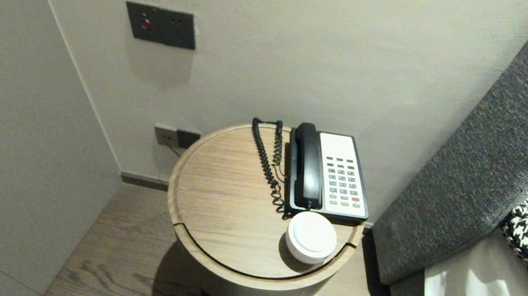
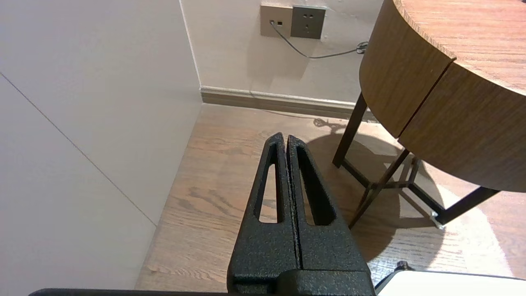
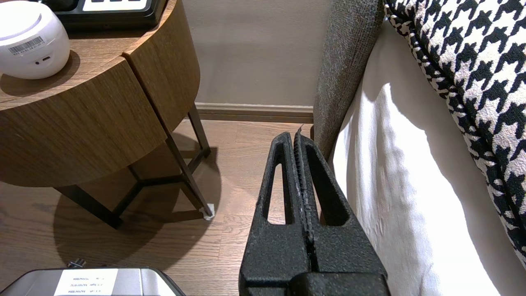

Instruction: Open the nightstand drawer

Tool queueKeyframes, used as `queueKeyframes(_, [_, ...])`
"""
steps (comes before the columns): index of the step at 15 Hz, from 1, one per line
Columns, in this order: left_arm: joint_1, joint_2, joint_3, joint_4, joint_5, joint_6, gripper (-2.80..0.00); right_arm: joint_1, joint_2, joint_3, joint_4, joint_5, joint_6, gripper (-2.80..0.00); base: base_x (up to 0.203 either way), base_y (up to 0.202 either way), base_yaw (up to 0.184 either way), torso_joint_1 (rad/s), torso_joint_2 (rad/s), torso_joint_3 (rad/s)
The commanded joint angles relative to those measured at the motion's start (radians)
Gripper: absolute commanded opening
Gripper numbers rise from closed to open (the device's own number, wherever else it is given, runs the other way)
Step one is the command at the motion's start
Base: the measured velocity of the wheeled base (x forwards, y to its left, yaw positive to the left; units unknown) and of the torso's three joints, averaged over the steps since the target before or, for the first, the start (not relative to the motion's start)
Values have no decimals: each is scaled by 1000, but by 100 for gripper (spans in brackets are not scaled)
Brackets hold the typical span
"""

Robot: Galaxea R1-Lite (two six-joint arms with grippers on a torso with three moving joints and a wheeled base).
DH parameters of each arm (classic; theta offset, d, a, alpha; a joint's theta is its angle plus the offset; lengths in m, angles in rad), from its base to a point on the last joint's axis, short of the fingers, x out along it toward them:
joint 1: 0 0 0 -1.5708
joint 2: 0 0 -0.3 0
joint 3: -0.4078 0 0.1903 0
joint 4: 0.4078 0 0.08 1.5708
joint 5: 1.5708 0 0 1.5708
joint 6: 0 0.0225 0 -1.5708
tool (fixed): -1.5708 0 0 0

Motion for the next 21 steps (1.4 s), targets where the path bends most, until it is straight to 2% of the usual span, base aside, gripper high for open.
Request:
queueKeyframes(1, [0, -2, 0, 3, 0, 1, -280, 0, 1, 26, -1, 0, 0, -280, 0, 0, 0, 0, 0, 0])
queueKeyframes(12, [1, -3, 0, 1, 2, -1, -280, -1, 1, 1, 10, 6, -11, -280, 0, 0, 0, 0, 0, 0])
queueKeyframes(13, [1, -3, 0, 1, 2, -1, -280, 0, 1, -40, 40, 16, -13, -280, 0, 0, 0, 0, 0, 0])
queueKeyframes(17, [1, -2, 0, 3, 1, 1, -280, 0, 29, -311, 313, 51, -14, -280, 0, 0, 0, 0, 0, 0])
queueKeyframes(21, [1, -2, 0, 3, 0, 4, -280, 13, 363, -550, 319, 50, -11, -280, 0, 0, 0, 0, 0, 0])
